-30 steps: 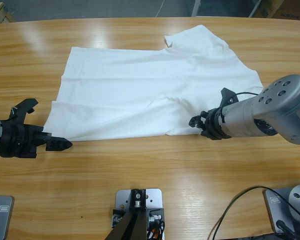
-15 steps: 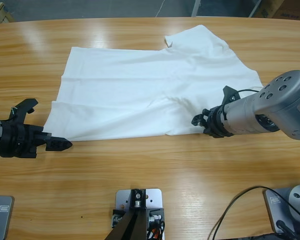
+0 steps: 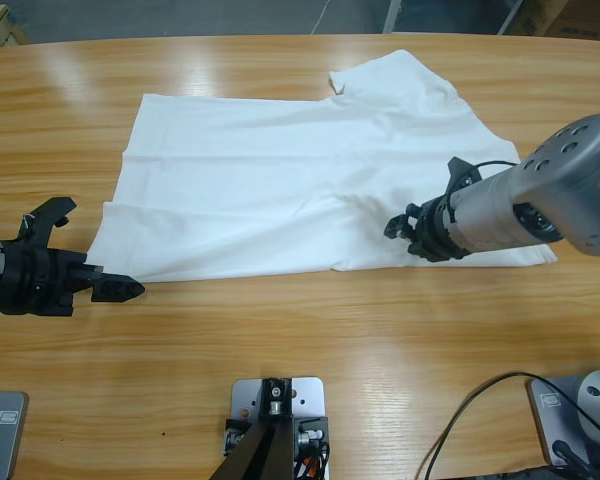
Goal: Fold clothes
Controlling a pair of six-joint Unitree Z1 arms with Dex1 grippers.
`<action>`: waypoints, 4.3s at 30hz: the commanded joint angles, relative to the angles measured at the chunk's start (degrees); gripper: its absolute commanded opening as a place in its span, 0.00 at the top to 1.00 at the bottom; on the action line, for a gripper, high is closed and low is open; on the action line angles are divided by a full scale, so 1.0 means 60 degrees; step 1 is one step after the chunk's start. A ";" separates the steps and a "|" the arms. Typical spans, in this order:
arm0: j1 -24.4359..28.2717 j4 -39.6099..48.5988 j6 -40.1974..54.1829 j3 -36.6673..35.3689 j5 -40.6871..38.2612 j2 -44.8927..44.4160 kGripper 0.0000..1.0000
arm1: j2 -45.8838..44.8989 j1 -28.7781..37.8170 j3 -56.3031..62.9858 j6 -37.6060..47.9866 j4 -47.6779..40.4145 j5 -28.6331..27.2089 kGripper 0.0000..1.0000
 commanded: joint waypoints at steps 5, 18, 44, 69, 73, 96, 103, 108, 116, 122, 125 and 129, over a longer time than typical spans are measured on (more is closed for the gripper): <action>-0.0064 0.0014 -0.0055 0.0227 -0.0056 0.0174 0.04 | 0.0317 -0.0498 0.0144 -0.0650 -0.0258 0.0460 0.62; -0.0064 0.0014 -0.0055 0.0277 -0.0056 0.0160 0.04 | -0.0031 -0.0759 0.0208 -0.1488 -0.0138 0.0434 1.00; -0.0064 0.0005 -0.0055 0.0438 -0.0158 0.0195 0.04 | -0.0819 -0.1333 0.0574 -0.0559 0.0565 0.2485 1.00; -0.0064 -0.0001 0.0033 0.0429 -0.0313 0.0101 0.04 | -0.1924 -0.0578 0.0402 -0.3023 0.3466 -0.1670 0.15; -0.0064 0.0014 0.0033 0.0423 -0.0319 0.0022 0.04 | -0.1540 -0.0569 0.0897 -0.3035 0.2877 -0.1582 0.19; -0.0064 0.0014 -0.0011 0.0438 -0.0319 0.0084 0.04 | -0.0728 -0.1594 0.1453 -0.3849 0.1418 -0.1248 0.48; -0.0064 0.0014 -0.0026 0.0438 -0.0319 0.0057 0.04 | -0.0737 -0.2327 0.1395 -0.4582 0.1286 -0.1333 0.48; -0.0064 0.0014 -0.0026 0.0438 -0.0319 0.0031 0.04 | -0.0772 -0.3050 0.1251 -0.5191 0.1298 -0.1532 0.48; -0.0064 0.0014 -0.0026 0.0461 -0.0334 -0.0001 0.04 | -0.0975 -0.3138 0.1114 -0.5264 0.1983 -0.1907 0.47; -0.0064 0.0014 -0.0026 0.0464 -0.0346 -0.0028 0.04 | -0.1297 -0.3141 0.0900 -0.5291 0.2880 -0.2373 0.46; -0.0064 0.0014 -0.0011 0.0464 -0.0360 -0.0080 0.04 | -0.1326 -0.3138 0.0771 -0.5294 0.2959 -0.2546 0.26; -0.0064 0.0014 -0.0011 0.0432 -0.0390 -0.0201 0.04 | -0.1769 -0.2813 0.0604 -0.5197 0.3390 -0.2590 0.05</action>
